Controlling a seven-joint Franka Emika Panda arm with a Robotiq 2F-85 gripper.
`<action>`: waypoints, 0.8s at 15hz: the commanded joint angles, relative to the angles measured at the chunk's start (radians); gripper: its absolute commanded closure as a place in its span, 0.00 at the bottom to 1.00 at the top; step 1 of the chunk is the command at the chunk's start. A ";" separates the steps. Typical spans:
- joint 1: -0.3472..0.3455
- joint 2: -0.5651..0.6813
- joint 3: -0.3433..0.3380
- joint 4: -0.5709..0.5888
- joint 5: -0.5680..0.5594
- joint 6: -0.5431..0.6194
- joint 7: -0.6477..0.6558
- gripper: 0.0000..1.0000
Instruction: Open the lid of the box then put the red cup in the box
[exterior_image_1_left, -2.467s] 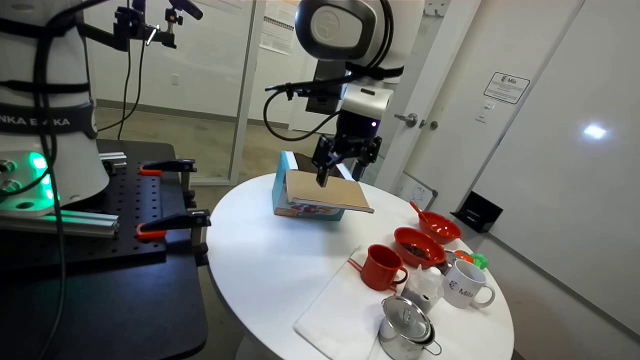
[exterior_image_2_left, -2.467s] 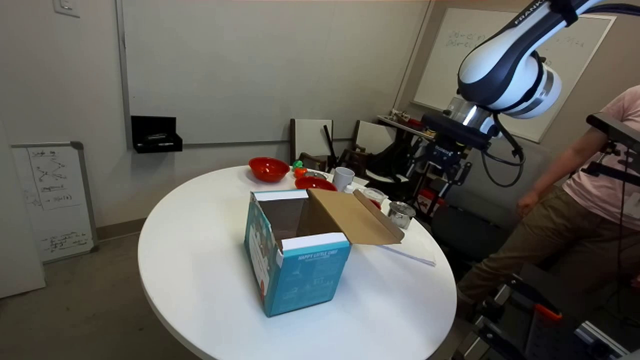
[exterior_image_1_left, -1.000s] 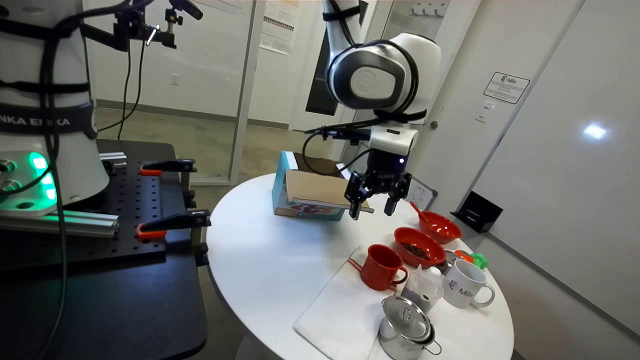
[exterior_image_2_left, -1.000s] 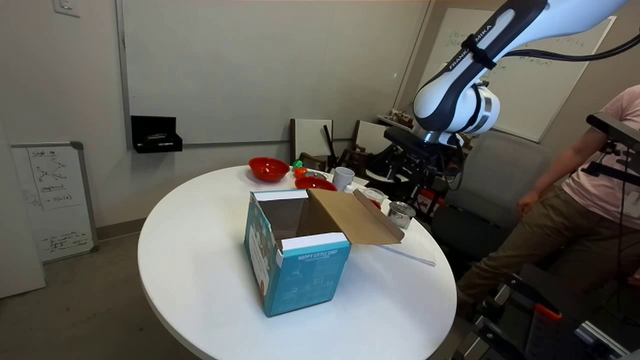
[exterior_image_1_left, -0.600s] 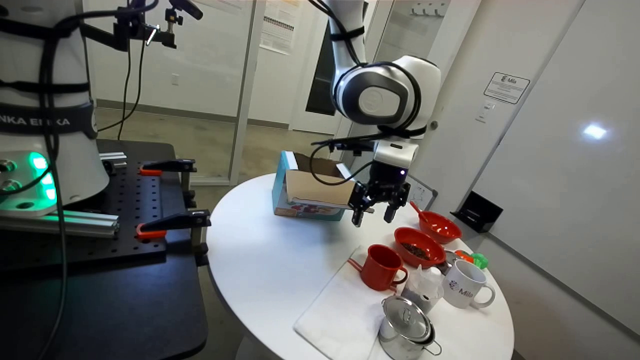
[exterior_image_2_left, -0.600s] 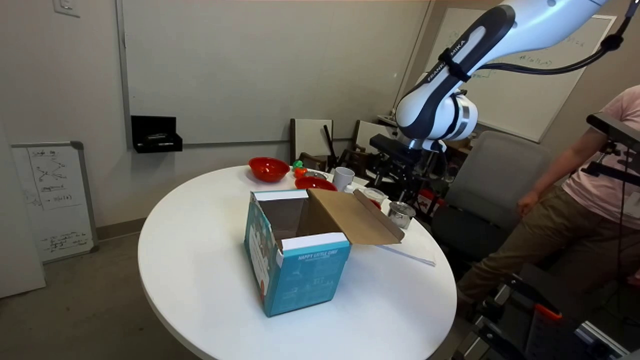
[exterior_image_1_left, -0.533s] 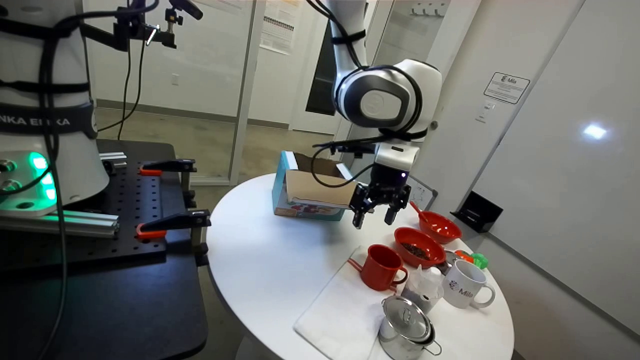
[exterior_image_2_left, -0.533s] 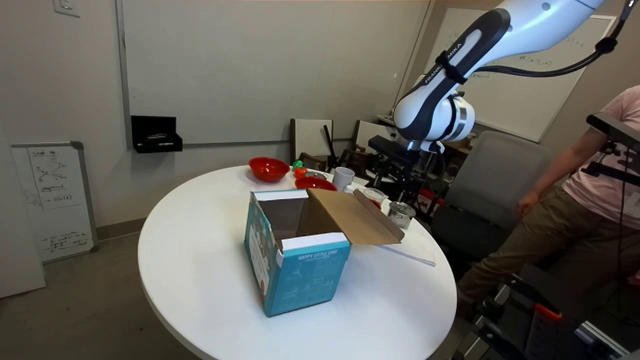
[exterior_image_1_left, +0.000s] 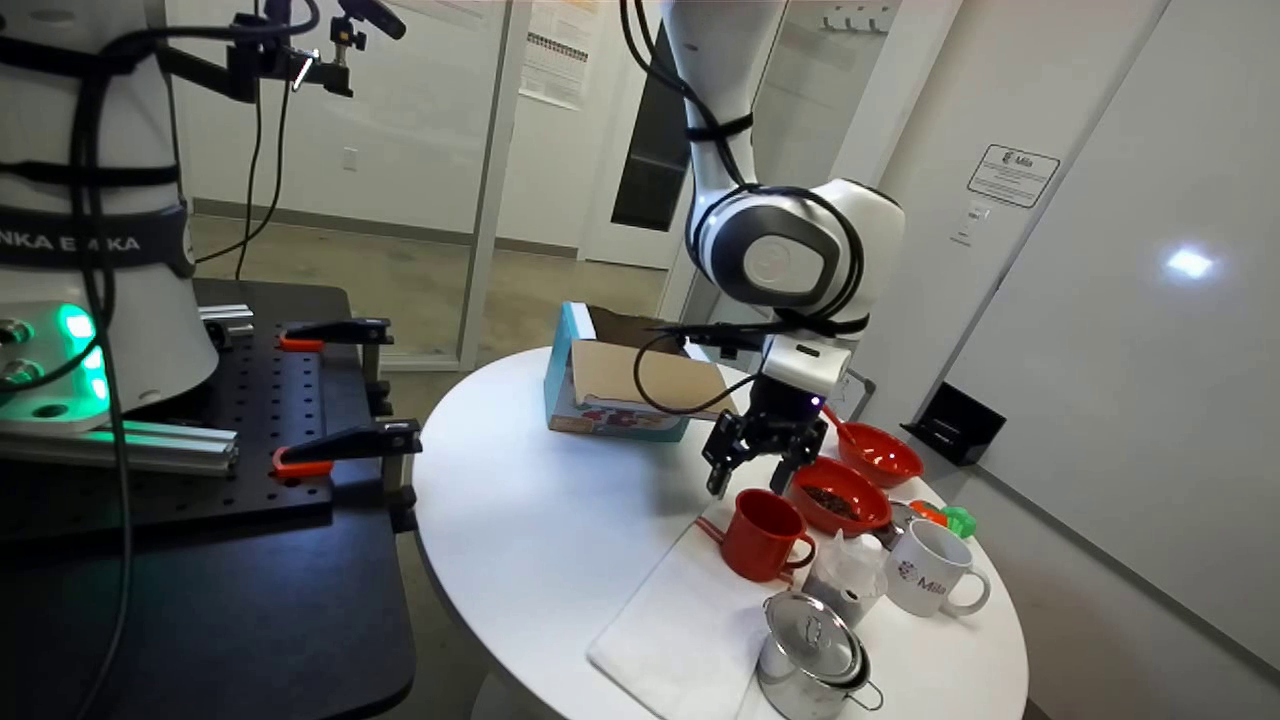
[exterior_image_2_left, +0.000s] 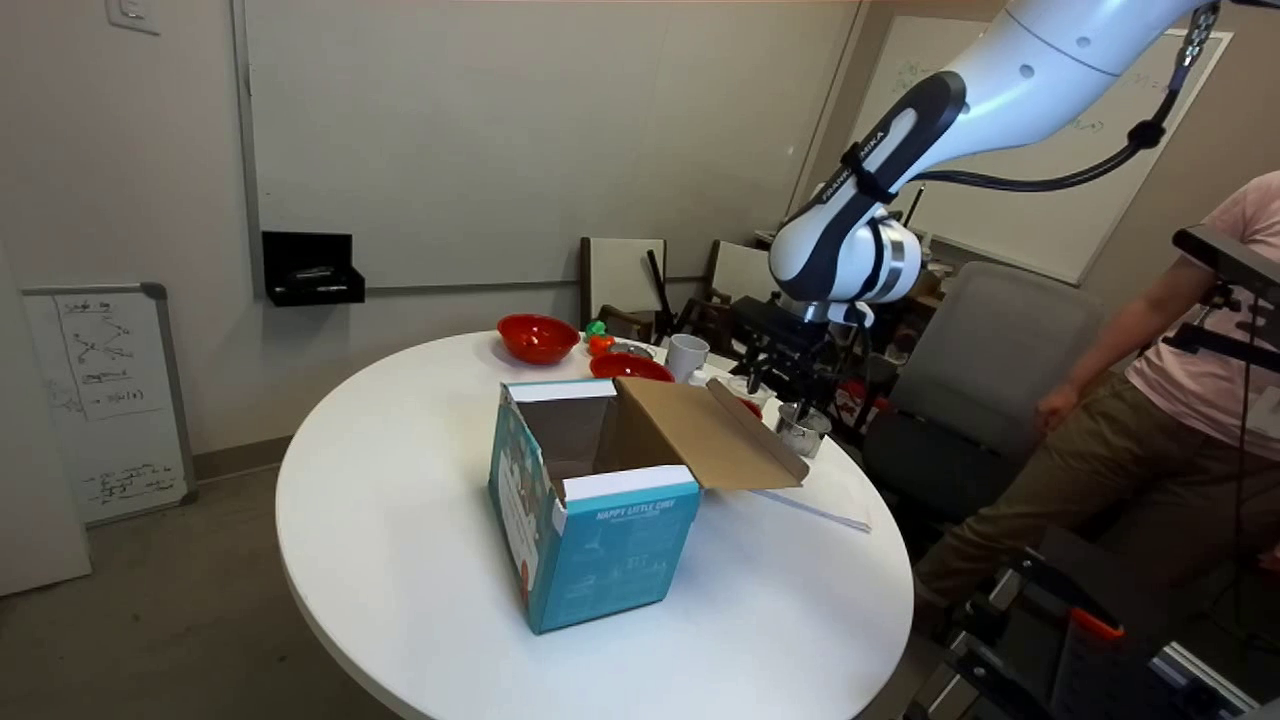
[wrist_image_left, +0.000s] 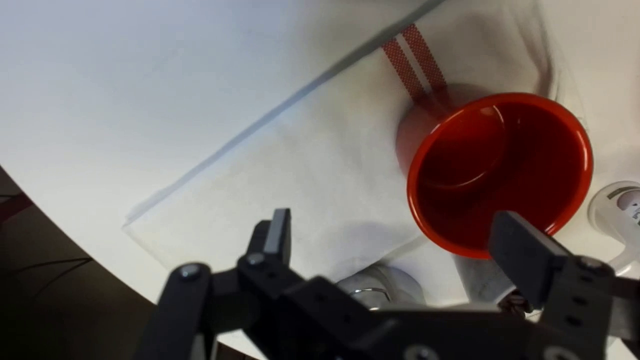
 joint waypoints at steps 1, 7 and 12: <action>-0.034 0.064 0.030 0.090 0.031 -0.059 0.001 0.00; -0.062 0.117 0.057 0.155 0.053 -0.089 -0.006 0.22; -0.071 0.143 0.062 0.187 0.057 -0.091 -0.008 0.57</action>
